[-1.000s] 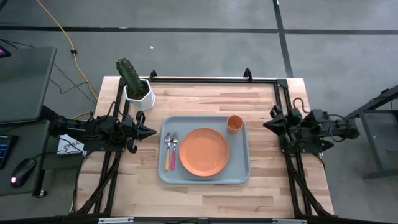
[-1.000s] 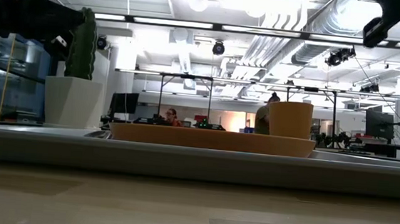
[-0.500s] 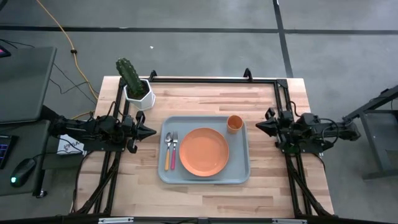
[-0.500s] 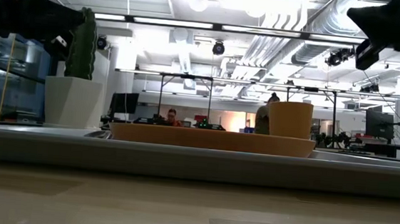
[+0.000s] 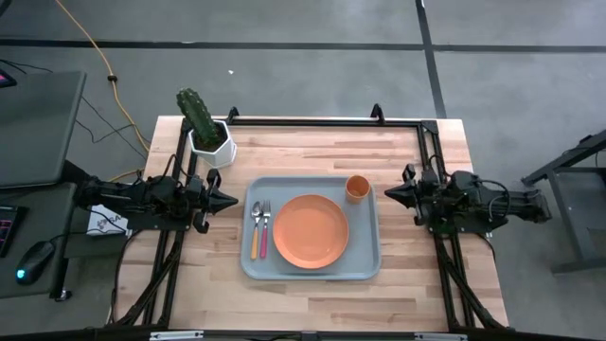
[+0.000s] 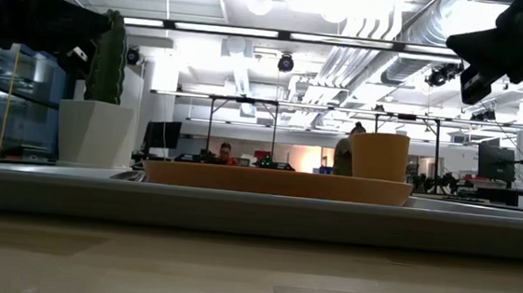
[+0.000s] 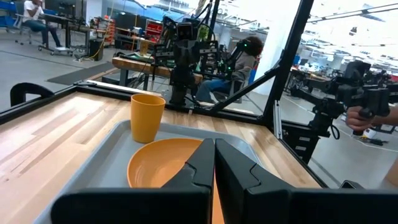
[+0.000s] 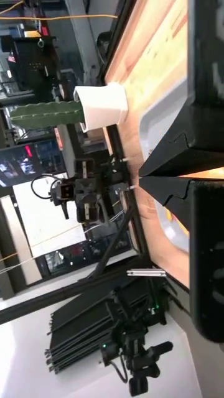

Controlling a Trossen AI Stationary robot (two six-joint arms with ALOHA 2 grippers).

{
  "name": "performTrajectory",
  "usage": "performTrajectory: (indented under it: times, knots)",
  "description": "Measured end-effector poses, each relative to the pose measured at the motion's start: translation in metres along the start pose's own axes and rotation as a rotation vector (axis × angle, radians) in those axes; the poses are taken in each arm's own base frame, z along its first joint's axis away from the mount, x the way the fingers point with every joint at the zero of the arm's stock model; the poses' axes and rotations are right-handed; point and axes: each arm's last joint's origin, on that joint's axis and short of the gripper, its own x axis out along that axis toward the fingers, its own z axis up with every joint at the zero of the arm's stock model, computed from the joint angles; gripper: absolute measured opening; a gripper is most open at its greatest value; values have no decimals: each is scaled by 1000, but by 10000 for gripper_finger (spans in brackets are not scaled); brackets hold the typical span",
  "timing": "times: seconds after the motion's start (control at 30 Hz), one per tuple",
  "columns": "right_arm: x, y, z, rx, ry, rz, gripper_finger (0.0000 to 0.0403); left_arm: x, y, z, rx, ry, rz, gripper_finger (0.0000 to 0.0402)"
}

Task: Pick and place plate/cup/fork/spoon on tray
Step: Return to Home Position

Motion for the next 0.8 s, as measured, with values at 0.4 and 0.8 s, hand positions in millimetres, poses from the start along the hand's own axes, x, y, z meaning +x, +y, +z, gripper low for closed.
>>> performTrajectory:
  times: [0.4,0.8]
  knots:
    - [2,-5,-16,4,13,-23,0,0,0,0,0,0,0,1]
    - [2,-7,-23,-89,86,-39,0,0,0,0,0,0,-1,0]
